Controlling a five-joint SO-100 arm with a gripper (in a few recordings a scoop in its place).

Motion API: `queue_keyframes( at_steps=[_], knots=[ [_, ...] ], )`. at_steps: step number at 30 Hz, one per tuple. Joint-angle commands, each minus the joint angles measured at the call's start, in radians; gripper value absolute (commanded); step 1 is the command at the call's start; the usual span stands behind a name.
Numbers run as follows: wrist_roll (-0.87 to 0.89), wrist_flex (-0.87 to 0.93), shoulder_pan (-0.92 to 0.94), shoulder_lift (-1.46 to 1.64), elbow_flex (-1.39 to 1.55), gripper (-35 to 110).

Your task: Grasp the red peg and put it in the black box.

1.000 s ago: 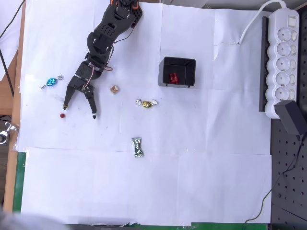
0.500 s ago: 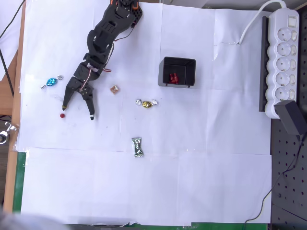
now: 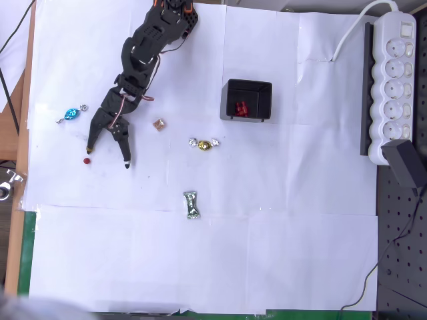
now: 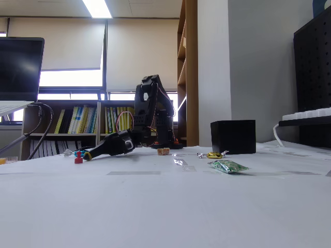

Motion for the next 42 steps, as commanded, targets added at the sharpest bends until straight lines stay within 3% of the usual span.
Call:
queue_keyframes(
  at_steps=[1, 42],
  knots=[
    [0.006, 0.029, 0.034, -0.063, 0.031, 49],
    [-0.003, 0.052, 0.094, 0.021, 0.173, 49]
  ],
)
